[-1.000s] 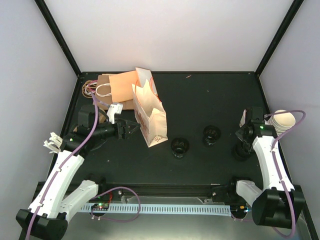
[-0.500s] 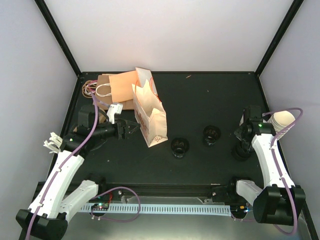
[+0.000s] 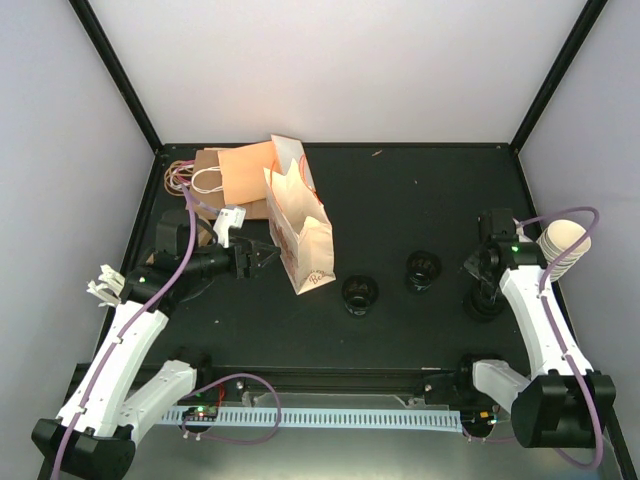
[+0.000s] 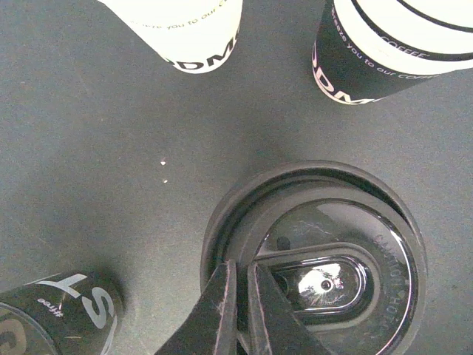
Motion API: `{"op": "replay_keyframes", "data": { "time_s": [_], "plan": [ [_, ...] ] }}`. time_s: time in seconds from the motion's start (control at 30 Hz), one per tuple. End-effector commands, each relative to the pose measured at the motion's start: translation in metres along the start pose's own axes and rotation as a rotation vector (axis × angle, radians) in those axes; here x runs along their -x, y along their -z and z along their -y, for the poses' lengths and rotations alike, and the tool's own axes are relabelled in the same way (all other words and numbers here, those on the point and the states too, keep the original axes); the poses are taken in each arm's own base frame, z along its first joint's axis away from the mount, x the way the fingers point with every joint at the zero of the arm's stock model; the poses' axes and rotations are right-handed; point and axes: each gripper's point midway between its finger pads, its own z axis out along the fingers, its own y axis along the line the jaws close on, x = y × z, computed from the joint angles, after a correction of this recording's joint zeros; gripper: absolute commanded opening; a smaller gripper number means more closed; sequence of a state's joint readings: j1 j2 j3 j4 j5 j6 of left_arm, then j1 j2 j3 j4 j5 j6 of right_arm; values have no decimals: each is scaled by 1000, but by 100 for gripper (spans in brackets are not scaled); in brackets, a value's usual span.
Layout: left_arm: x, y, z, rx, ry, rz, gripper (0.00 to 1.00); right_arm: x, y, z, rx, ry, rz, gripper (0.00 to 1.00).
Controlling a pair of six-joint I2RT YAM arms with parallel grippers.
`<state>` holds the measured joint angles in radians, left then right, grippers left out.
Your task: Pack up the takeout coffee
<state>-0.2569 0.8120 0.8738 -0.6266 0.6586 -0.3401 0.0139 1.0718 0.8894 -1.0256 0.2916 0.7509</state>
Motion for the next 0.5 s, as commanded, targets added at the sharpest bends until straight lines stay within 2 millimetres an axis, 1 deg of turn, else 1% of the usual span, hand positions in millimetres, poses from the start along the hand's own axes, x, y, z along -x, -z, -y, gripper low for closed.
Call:
{"op": "replay_keyframes", "data": {
  "time_s": [0.0, 0.07, 0.13, 0.17, 0.27, 0.33, 0.37, 0.4, 0.47],
  "plan": [
    [5, 0, 7, -29, -22, 17, 83, 5, 2, 0, -13, -11, 29, 1],
    [4, 1, 7, -29, -23, 14, 83, 8, 8, 2, -28, -29, 47, 1],
    [4, 1, 7, -27, -26, 14, 83, 9, 9, -8, 58, -19, 83, 1],
    [4, 1, 6, -27, -26, 15, 83, 8, 8, -10, 71, -21, 84, 1],
    [4, 1, 7, -28, -25, 14, 83, 6, 9, 0, 0, -31, 54, 1],
    [4, 1, 7, -29, -23, 14, 83, 5, 4, -8, 54, -18, 65, 1],
    [5, 1, 7, -29, -25, 16, 83, 4, 3, -9, 54, -21, 59, 1],
    [5, 1, 7, -29, -26, 16, 83, 1, 3, -5, 23, -21, 36, 1],
    [4, 1, 7, -28, -26, 14, 83, 2, 2, -2, 8, -28, 42, 1]
  ]
}}
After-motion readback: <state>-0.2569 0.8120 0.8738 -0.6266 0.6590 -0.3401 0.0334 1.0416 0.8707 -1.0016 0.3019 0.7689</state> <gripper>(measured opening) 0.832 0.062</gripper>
